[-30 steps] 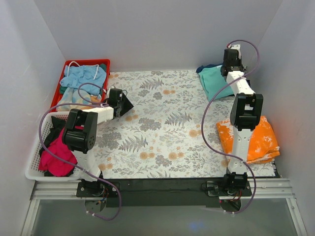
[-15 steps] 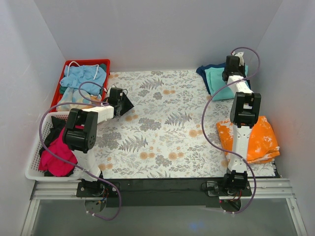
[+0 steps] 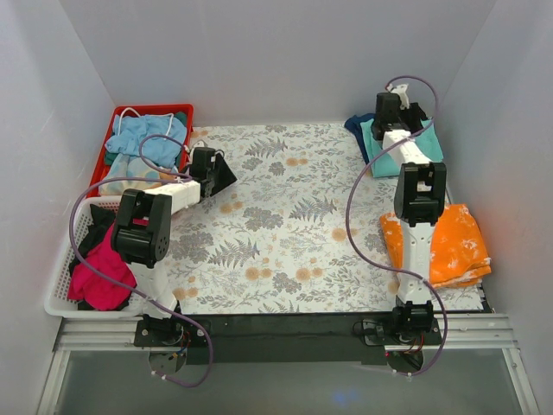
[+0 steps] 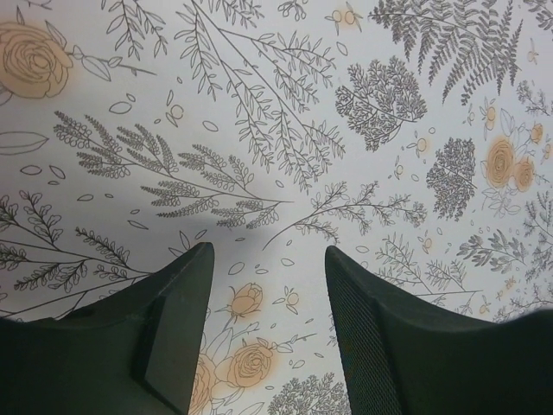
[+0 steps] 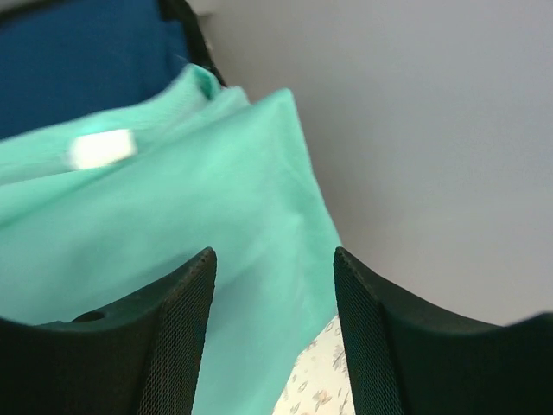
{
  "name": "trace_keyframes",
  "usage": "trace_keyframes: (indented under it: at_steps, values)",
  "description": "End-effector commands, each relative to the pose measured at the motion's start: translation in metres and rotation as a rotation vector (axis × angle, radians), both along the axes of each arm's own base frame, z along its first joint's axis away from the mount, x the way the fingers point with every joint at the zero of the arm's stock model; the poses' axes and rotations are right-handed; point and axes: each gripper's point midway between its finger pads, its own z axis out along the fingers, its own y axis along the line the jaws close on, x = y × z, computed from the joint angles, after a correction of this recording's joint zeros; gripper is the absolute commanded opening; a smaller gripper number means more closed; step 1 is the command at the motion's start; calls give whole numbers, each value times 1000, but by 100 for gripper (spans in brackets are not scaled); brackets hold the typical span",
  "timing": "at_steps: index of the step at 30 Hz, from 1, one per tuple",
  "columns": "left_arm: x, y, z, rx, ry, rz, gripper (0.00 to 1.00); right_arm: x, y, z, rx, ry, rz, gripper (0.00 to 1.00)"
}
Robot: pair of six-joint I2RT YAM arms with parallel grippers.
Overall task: Fold and stack the t-shirts
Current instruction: Neatly place the folded tshirt to the corner
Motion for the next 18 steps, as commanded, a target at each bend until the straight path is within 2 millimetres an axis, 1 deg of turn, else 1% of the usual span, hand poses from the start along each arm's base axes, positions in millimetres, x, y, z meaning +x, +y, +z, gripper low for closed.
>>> trace_keyframes:
  at_steps: [1,2,3,4,5,6,7,8,9,10,11,12,13,14,15,16,17,18]
  values:
    - [9,0,32,26,-78,-24,53,0,72,93,-16,-187,72,63]
    - [8,0,35,33,-86,-28,53,-1,83,97,-13,-188,98,63]
    - [6,0,41,35,-99,-33,53,-5,93,96,-11,-179,120,63]
    - [5,1,44,42,-106,-33,53,-10,120,109,26,-208,178,63]
    - [2,0,46,57,-113,-53,53,-11,138,109,59,-201,247,62]
    - [0,0,53,65,-129,-62,53,-14,156,111,99,-201,314,62]
    - [-2,-3,58,73,-140,-73,53,-23,190,110,207,-204,427,62]
    - [-4,-4,61,86,-149,-80,53,-28,210,108,269,-191,512,62]
    - [-8,-4,62,110,-153,-88,54,-34,226,105,329,-175,578,63]
    - [-11,-7,73,117,-181,-92,55,-49,251,102,405,-148,662,63]
    - [-12,-6,76,137,-190,-83,56,-57,265,97,455,-127,704,63]
    - [-19,-4,75,154,-175,-82,57,-67,275,94,482,-109,738,63]
    - [-25,-7,80,164,-185,-86,58,-82,295,103,499,-107,799,63]
    - [-28,-5,84,178,-193,-76,61,-98,302,81,509,-45,818,64]
    - [-32,-5,86,189,-198,-69,61,-110,313,79,519,-27,851,63]
    - [-39,-9,84,204,-194,-77,62,-129,330,84,531,-19,904,63]
    - [-44,-9,94,222,-221,-65,62,-148,336,64,540,39,930,64]
    - [-47,-7,97,253,-233,-55,62,-162,343,57,554,66,962,63]
